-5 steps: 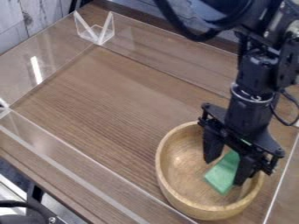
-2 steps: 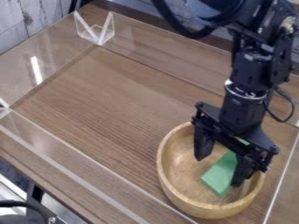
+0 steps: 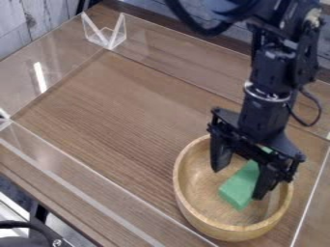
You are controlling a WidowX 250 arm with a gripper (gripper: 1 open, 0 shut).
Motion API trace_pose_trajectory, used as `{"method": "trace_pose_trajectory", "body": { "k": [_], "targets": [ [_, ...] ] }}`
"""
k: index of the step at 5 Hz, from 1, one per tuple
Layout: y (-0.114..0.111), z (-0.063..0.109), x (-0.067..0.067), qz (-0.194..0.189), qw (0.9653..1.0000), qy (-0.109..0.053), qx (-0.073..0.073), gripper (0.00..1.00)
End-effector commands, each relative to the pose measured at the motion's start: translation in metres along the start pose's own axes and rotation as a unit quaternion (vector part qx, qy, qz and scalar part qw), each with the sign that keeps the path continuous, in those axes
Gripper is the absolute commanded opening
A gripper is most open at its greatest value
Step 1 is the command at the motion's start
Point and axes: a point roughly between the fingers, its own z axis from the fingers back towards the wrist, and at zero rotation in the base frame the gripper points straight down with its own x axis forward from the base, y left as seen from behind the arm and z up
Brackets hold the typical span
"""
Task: Put green stick into wooden bowl
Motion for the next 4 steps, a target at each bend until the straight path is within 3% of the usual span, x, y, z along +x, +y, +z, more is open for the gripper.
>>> {"method": "trace_pose_trajectory", "body": {
  "k": [1,4],
  "targets": [
    [0.0019,0.0278,0.0069,0.006,0.9991,-0.042,-0.009,1.0],
    [0.0078,0.0254,0.003,0.013,0.9995,-0.024,-0.014,1.0]
  ]
}}
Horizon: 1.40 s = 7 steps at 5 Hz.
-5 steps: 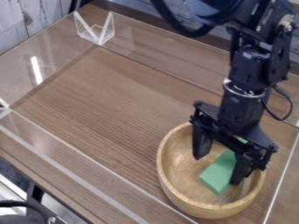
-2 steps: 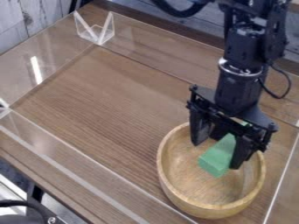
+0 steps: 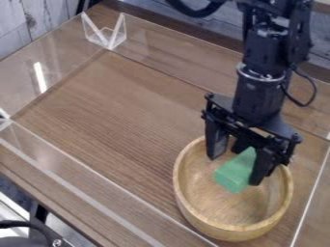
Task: Put green stick into wooden bowl
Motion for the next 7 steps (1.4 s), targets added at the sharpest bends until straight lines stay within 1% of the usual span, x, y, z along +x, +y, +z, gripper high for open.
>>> {"method": "trace_pose_trajectory", "body": {
  "k": [1,2,3,4,5,7],
  "targets": [
    [0.0,0.013,0.004,0.0,0.9997,-0.025,-0.004,1.0],
    [0.002,0.016,0.003,0.002,0.9997,-0.022,-0.008,1.0],
    [0.005,0.022,0.003,0.005,0.9996,-0.025,-0.013,1.0],
    [0.007,0.026,0.004,0.013,0.9993,-0.033,-0.014,1.0],
    [0.008,0.026,0.004,0.019,0.999,-0.038,-0.014,1.0],
    [0.011,0.024,0.004,0.026,0.9986,-0.044,-0.014,1.0]
  ]
}}
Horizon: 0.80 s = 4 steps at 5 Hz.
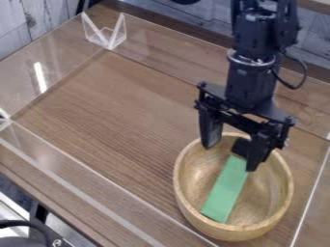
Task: Put green stick into wooden bowl
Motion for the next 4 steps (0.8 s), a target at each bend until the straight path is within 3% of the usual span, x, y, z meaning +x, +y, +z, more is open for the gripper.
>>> {"method": "trace_pose_trajectory", "body": {
  "k": [1,4],
  "targets": [
    [0.0017,0.0161,0.0023,0.004,0.9994,-0.035,-0.004,1.0],
    [0.0041,0.0119,0.0025,0.014,0.9991,-0.041,-0.005,1.0]
  ]
}}
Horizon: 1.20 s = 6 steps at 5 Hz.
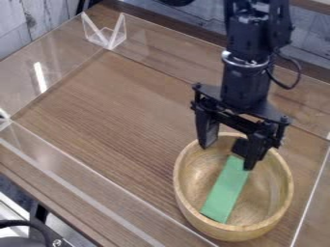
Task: Put green stick into wooden bowl
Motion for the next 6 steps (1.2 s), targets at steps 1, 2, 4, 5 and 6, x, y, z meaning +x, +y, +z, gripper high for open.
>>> {"method": "trace_pose_trajectory", "body": {
  "k": [1,2,4,5,6],
  "targets": [
    [0.0011,0.0145,0.0027,0.004,0.9995,-0.032,-0.005,1.0],
    [0.0018,0.013,0.0027,0.008,0.9994,-0.033,-0.005,1.0],
    [0.0043,0.0204,0.0048,0.017,0.9987,-0.047,-0.009,1.0],
    [0.0044,0.0158,0.0043,0.018,0.9987,-0.046,-0.009,1.0],
    [0.0045,0.0105,0.0037,0.019,0.9988,-0.045,-0.008,1.0]
  ]
}}
